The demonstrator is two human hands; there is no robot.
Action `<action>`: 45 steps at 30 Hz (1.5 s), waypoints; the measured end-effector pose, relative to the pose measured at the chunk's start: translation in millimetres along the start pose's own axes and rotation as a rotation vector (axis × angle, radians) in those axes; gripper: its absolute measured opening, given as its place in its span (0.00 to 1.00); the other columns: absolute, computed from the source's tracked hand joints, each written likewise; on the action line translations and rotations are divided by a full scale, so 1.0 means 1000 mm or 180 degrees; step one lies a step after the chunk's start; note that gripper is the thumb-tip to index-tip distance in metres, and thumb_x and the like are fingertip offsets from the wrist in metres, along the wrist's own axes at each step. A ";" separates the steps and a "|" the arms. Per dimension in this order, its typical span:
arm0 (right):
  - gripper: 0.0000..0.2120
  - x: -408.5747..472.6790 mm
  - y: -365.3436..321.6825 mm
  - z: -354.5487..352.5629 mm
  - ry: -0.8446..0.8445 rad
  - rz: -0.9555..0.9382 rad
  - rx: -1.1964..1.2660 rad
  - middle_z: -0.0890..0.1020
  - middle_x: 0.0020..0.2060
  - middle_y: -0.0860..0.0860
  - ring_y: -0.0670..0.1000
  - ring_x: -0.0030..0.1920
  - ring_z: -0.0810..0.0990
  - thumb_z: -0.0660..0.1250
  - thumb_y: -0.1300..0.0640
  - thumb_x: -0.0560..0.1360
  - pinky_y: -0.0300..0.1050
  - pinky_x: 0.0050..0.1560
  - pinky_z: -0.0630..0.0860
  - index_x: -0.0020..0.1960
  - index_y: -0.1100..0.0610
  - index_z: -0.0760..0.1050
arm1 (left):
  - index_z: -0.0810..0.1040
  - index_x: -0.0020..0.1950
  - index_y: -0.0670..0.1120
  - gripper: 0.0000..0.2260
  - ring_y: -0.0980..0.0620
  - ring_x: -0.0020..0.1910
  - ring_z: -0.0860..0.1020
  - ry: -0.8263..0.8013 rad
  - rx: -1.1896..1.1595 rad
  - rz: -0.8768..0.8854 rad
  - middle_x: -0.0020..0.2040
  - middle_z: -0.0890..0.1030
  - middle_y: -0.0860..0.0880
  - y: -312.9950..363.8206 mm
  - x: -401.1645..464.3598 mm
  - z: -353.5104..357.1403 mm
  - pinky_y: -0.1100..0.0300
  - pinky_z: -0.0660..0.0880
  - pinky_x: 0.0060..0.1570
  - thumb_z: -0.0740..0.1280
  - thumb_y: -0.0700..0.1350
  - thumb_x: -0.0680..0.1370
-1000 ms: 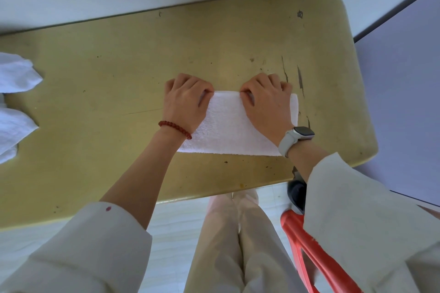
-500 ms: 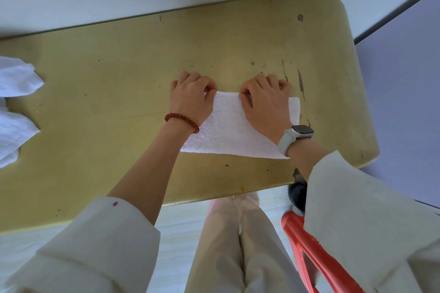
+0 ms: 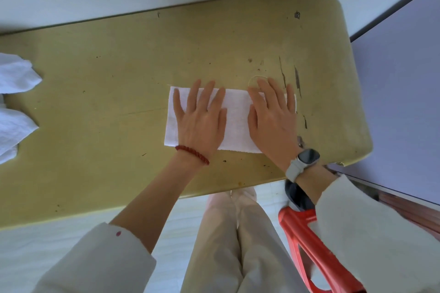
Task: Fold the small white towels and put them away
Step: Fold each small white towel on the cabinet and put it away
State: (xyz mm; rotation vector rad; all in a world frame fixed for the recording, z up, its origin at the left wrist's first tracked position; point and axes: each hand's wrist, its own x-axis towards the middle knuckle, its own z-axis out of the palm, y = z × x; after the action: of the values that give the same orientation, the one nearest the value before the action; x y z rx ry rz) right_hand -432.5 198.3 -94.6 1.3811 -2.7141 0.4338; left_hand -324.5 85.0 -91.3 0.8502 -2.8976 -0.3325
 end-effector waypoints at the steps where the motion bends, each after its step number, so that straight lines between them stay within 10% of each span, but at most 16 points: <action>1: 0.18 -0.008 0.001 0.000 -0.0171 0.0024 -0.0094 0.73 0.64 0.60 0.60 0.67 0.68 0.53 0.56 0.76 0.62 0.69 0.59 0.63 0.59 0.72 | 0.70 0.67 0.47 0.20 0.38 0.70 0.64 -0.0226 0.0092 -0.0046 0.69 0.70 0.43 0.002 -0.008 0.004 0.33 0.51 0.65 0.54 0.50 0.77; 10: 0.26 -0.023 0.011 0.012 -0.0930 0.0210 -0.0367 0.59 0.72 0.62 0.65 0.72 0.57 0.46 0.46 0.78 0.59 0.71 0.45 0.73 0.53 0.57 | 0.45 0.75 0.56 0.29 0.41 0.75 0.43 -0.0897 0.0358 -0.0471 0.77 0.47 0.47 -0.004 -0.016 0.015 0.33 0.37 0.65 0.40 0.63 0.75; 14: 0.26 -0.015 -0.010 -0.003 -0.1031 0.0331 -0.0486 0.68 0.68 0.60 0.63 0.66 0.68 0.47 0.45 0.76 0.60 0.61 0.64 0.68 0.53 0.66 | 0.45 0.75 0.53 0.30 0.42 0.75 0.44 -0.0904 0.0452 -0.0202 0.77 0.49 0.48 -0.037 -0.009 0.008 0.32 0.37 0.64 0.40 0.63 0.75; 18: 0.22 -0.018 -0.034 -0.012 -0.1013 -0.0400 -0.0534 0.72 0.65 0.57 0.59 0.57 0.74 0.51 0.46 0.75 0.53 0.50 0.70 0.59 0.55 0.74 | 0.50 0.75 0.54 0.30 0.40 0.74 0.48 -0.0943 0.0816 -0.0078 0.76 0.56 0.48 -0.090 0.001 -0.011 0.28 0.40 0.62 0.36 0.64 0.76; 27: 0.24 -0.033 -0.041 -0.001 -0.1236 -0.1614 -0.0327 0.72 0.66 0.60 0.59 0.67 0.70 0.50 0.47 0.76 0.61 0.67 0.64 0.63 0.57 0.73 | 0.53 0.75 0.55 0.23 0.41 0.75 0.44 -0.0793 0.0768 -0.0873 0.76 0.53 0.47 -0.134 -0.020 -0.035 0.31 0.37 0.64 0.49 0.55 0.80; 33: 0.13 0.018 -0.065 0.000 -0.0383 -0.1142 0.0325 0.83 0.38 0.50 0.54 0.47 0.80 0.56 0.56 0.74 0.52 0.54 0.70 0.43 0.56 0.79 | 0.58 0.74 0.47 0.20 0.46 0.75 0.49 -0.0213 0.0014 -0.1691 0.76 0.55 0.47 -0.126 -0.032 -0.033 0.35 0.38 0.67 0.51 0.46 0.81; 36: 0.13 0.061 -0.089 0.010 -0.0594 -0.0951 0.0865 0.81 0.42 0.55 0.57 0.44 0.79 0.56 0.60 0.75 0.48 0.41 0.74 0.49 0.60 0.79 | 0.59 0.74 0.46 0.20 0.49 0.75 0.51 -0.0047 -0.0370 -0.2078 0.75 0.58 0.49 -0.125 -0.031 -0.033 0.39 0.40 0.69 0.52 0.47 0.81; 45: 0.11 0.149 -0.124 0.052 -0.1439 -0.0376 0.0794 0.76 0.52 0.58 0.56 0.54 0.73 0.58 0.56 0.78 0.44 0.46 0.70 0.55 0.55 0.77 | 0.54 0.75 0.50 0.26 0.48 0.75 0.45 -0.0300 -0.0260 -0.1794 0.76 0.52 0.46 -0.142 -0.030 -0.020 0.43 0.38 0.71 0.47 0.57 0.79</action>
State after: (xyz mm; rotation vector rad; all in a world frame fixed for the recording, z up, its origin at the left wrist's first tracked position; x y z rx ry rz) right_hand -418.9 -1.9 -90.0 1.8999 -2.9770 0.5209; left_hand -221.9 -18.8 -106.3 1.6655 -2.6416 -0.5404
